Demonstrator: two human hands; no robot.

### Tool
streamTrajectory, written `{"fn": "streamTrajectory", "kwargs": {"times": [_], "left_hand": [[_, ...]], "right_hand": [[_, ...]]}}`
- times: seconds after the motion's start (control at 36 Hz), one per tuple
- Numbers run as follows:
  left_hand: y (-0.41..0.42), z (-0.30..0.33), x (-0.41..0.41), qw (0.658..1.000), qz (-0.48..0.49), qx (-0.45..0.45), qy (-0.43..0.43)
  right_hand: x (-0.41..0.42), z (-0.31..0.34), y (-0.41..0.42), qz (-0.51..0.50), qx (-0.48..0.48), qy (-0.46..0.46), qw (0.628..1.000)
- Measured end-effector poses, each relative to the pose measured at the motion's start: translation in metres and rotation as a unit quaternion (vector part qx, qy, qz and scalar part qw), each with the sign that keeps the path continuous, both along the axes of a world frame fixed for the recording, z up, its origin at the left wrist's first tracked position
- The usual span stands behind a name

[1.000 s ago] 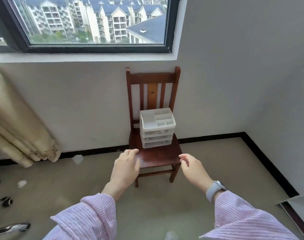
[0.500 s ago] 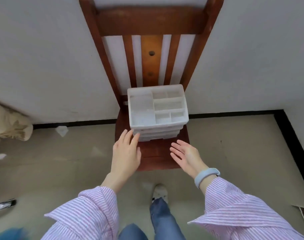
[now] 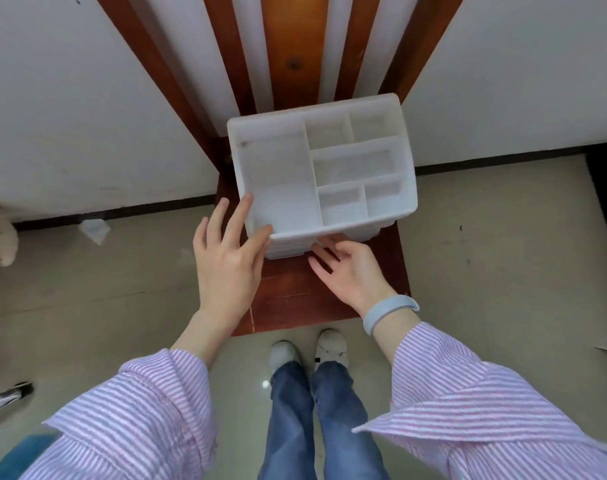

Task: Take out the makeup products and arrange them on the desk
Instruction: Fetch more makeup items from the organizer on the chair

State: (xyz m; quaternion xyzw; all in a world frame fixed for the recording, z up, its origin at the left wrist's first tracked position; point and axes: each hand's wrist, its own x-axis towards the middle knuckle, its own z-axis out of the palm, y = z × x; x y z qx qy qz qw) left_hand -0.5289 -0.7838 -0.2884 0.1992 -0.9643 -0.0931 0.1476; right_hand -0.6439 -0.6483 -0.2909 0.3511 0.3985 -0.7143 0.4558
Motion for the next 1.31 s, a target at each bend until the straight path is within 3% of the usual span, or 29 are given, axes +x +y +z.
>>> {"fn": "streamTrajectory", "kwargs": {"times": [0.53,0.69,0.89,1.0,1.17,1.25,1.31], "left_hand": [[0.033,0.015,0.018,0.995,0.021,0.089,0.037],[0.057,-0.003,0.040,0.995,-0.060,0.046,-0.057],[0.061,-0.011,0.034,0.995,-0.063,0.017,-0.073],[0.067,-0.007,0.042,0.996,-0.065,0.007,-0.062],[0.077,-0.012,0.054,0.995,-0.062,0.007,-0.080],[0.079,-0.013,0.054,0.994,-0.053,0.019,-0.089],[0.079,-0.014,0.054,0.994,-0.052,0.020,-0.094]], "right_hand": [[0.057,0.013,0.049,0.016,0.037,-0.004,0.999],[0.047,0.016,0.055,0.116,0.127,0.044,0.984],[0.046,0.023,0.049,0.162,0.264,0.119,0.943],[0.048,0.024,0.054,0.175,0.282,0.145,0.932],[0.061,0.023,0.067,0.221,0.273,0.106,0.930],[0.061,0.030,0.072,0.292,0.335,0.163,0.881],[0.060,0.034,0.075,0.338,0.410,0.282,0.799]]}}
